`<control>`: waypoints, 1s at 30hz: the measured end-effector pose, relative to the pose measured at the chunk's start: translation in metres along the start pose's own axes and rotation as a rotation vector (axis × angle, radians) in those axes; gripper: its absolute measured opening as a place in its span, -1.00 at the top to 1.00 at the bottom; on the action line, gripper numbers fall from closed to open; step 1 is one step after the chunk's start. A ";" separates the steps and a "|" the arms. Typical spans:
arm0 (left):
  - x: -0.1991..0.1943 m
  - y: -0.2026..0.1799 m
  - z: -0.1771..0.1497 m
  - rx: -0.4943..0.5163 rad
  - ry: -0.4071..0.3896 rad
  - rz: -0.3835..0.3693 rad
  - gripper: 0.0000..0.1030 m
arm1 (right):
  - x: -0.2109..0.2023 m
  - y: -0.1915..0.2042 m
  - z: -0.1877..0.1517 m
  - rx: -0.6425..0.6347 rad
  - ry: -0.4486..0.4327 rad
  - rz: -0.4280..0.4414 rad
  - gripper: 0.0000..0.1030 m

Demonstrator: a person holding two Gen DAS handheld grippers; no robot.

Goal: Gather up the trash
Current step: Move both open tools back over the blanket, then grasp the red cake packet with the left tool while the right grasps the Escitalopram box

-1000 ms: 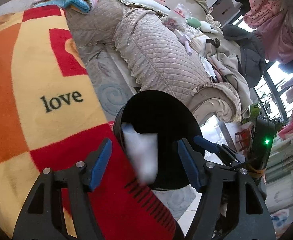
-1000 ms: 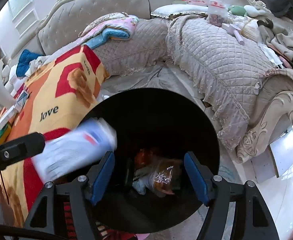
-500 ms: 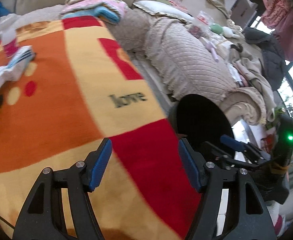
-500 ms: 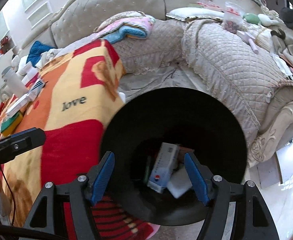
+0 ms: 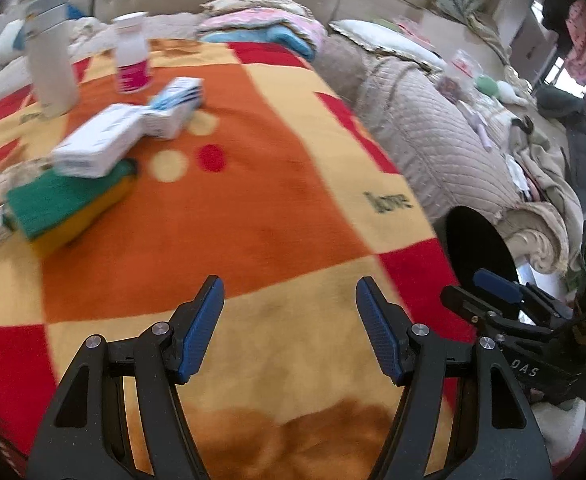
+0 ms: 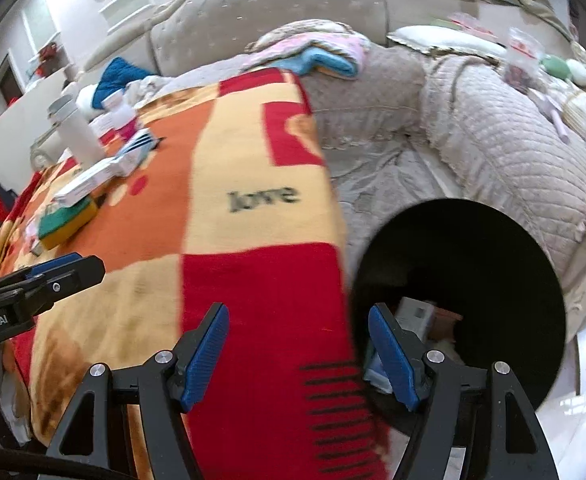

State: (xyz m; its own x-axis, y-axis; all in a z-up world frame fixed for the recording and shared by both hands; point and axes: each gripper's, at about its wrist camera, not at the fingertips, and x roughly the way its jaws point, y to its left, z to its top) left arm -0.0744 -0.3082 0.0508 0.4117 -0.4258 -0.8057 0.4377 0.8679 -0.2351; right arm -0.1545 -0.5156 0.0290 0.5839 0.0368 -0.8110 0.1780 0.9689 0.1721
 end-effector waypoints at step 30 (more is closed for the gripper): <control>-0.070 0.282 0.034 -0.351 -0.037 0.199 -0.31 | 0.092 0.238 0.135 -0.165 0.097 0.271 -0.63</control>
State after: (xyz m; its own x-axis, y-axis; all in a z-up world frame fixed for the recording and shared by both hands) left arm 0.0478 -0.0427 0.0593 0.4919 -0.2440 -0.8358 0.0493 0.9662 -0.2531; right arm 0.0489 -0.3148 0.0706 0.5132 0.3145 -0.7985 -0.1090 0.9468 0.3029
